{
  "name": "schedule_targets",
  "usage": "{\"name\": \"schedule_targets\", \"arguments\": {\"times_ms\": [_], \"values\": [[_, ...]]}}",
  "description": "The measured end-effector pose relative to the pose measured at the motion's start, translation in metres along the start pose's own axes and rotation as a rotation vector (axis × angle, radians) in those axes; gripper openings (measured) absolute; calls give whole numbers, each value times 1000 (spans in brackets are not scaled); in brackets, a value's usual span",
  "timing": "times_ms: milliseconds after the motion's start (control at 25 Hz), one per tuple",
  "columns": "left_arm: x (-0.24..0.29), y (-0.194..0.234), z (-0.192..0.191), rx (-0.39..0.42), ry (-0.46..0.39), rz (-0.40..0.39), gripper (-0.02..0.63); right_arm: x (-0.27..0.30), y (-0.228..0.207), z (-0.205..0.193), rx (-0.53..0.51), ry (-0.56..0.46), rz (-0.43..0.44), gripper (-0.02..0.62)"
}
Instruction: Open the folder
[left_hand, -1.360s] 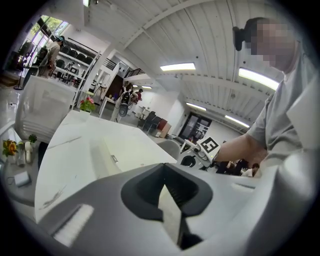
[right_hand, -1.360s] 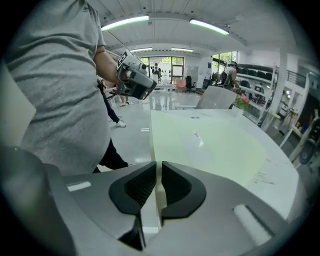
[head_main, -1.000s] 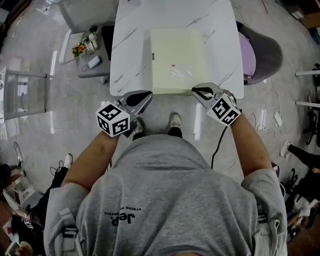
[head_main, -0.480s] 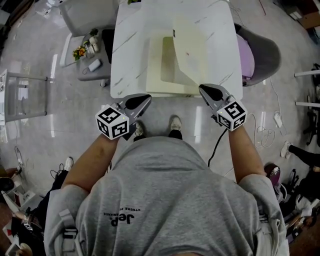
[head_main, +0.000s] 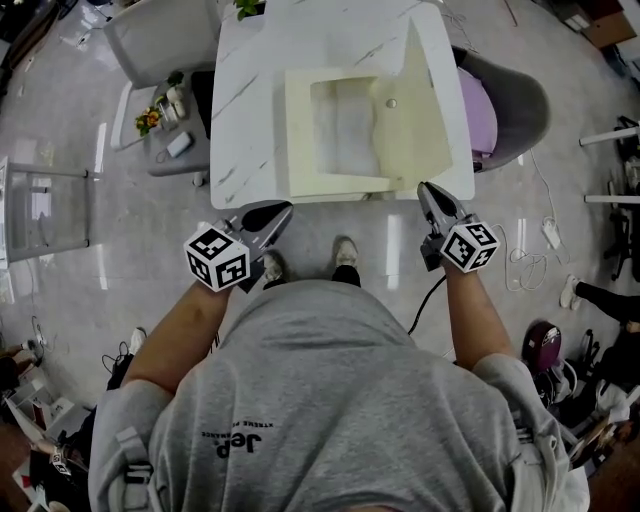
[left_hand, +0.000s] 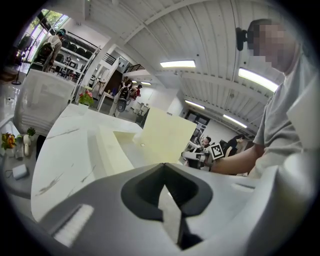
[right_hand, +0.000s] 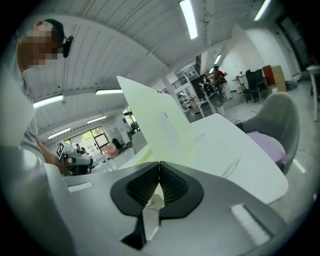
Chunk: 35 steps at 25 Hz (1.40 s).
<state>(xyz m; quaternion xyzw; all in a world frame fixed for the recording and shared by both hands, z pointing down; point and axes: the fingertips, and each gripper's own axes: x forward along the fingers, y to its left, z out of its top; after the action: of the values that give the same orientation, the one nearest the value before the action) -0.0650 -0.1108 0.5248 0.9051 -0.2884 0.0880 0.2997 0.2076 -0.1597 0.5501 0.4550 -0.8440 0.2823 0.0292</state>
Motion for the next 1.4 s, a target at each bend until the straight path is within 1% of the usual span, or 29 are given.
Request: {"name": "schedule_targets", "arguments": {"times_ms": [240, 320, 400, 480, 640, 720, 840, 1000, 1120, 1240, 1400], "values": [[3, 3, -3, -6, 17, -4, 58, -15, -47, -7, 177, -67, -147, 4], [5, 3, -3, -7, 20, -6, 58, -19, -62, -12, 204, -66, -211, 5], [6, 4, -3, -8, 22, -8, 58, -21, -75, -18, 202, -41, -286, 5], [8, 6, -3, -12, 23, -8, 58, -19, -86, -25, 165, 9, -368, 6], [11, 5, -6, -23, 28, -11, 58, -18, -106, -36, 53, 130, -530, 8], [11, 4, -7, -27, 30, -13, 58, -18, -116, -40, 21, 178, -599, 11], [11, 6, -7, -33, 29, -9, 58, -19, -132, -47, -15, 264, -688, 33], [8, 11, -5, -43, 22, 1, 58, -14, -147, -58, -91, 382, -764, 56], [6, 15, -4, -51, 17, 9, 58, -10, -155, -61, -157, 452, -811, 63], [4, 20, -3, -64, 8, 16, 58, -1, -163, -72, -169, 499, -822, 68], [0, 24, 1, -82, -10, 26, 58, 1, -170, -66, -204, 540, -863, 92]]}}
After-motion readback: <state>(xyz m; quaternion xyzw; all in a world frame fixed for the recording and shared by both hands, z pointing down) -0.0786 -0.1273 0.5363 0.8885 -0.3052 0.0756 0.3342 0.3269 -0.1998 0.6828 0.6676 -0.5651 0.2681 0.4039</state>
